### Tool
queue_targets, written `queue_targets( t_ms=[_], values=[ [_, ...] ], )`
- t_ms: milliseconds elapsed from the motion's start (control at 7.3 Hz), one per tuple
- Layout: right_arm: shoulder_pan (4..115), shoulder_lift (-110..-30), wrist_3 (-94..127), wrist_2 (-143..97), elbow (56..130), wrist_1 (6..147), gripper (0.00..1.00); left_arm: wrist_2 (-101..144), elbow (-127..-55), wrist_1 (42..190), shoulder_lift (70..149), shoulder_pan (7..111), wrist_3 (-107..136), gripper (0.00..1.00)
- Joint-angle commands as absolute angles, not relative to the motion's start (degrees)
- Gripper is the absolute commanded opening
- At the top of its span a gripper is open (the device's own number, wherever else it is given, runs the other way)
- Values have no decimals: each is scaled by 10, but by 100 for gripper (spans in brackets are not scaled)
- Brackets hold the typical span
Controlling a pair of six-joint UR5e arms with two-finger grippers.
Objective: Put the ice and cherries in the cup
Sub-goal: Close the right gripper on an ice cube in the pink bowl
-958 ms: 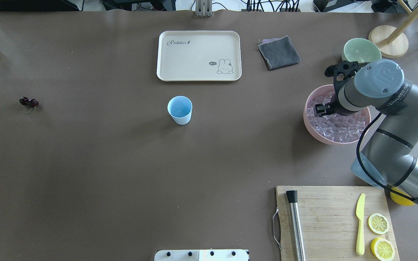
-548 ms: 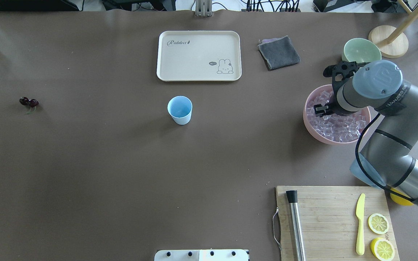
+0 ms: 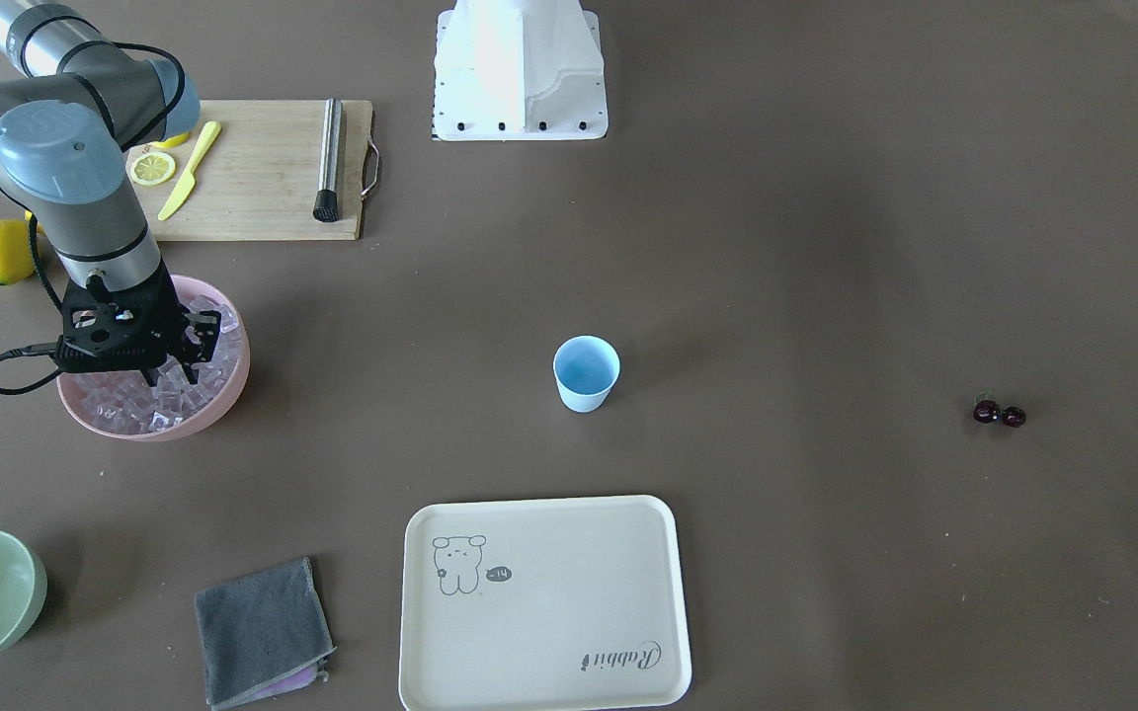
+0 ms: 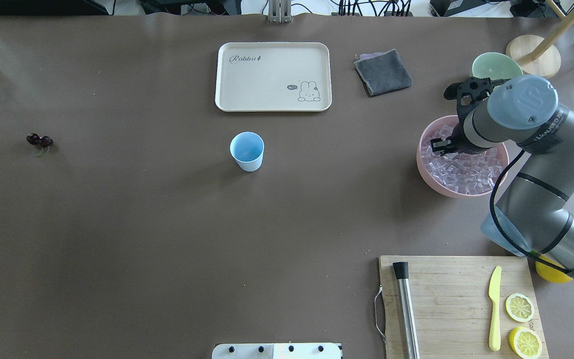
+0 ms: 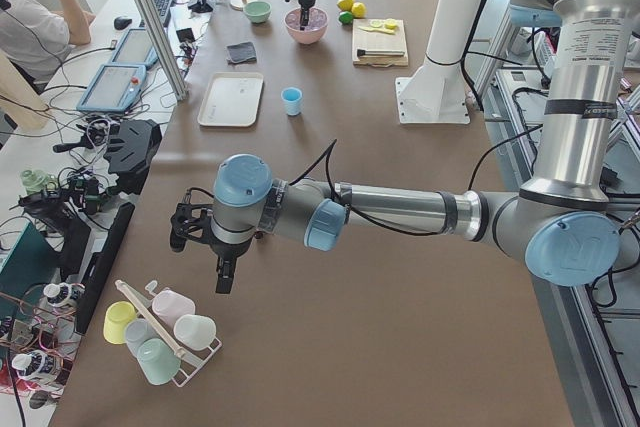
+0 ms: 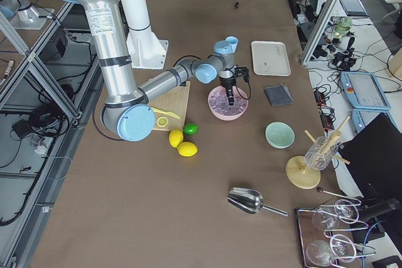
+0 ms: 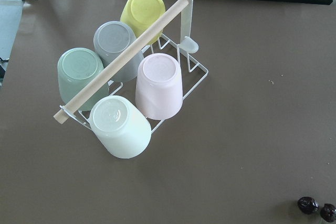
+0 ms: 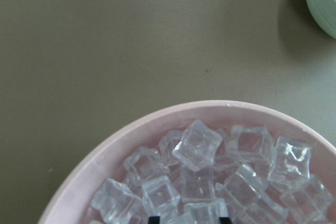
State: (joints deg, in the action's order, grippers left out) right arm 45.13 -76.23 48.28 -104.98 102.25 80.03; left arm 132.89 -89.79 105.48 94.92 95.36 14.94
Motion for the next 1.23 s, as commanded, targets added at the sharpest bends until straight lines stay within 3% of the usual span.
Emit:
queue_targets(
  t_ms=[0, 822, 958, 1095],
  values=[
    [454, -763, 485, -1049, 1026, 802, 0, 1329, -897, 1055, 949, 954, 149, 98],
    [505, -753, 480, -1107, 1027, 797, 0, 1329, -882, 1056, 948, 954, 149, 98],
    [505, -753, 482, -1105, 1026, 796, 99, 1329, -880, 1056, 948, 954, 149, 98],
    [504, -753, 483, -1104, 1020, 797, 100, 1329, -879, 1056, 948, 954, 149, 98]
  ],
)
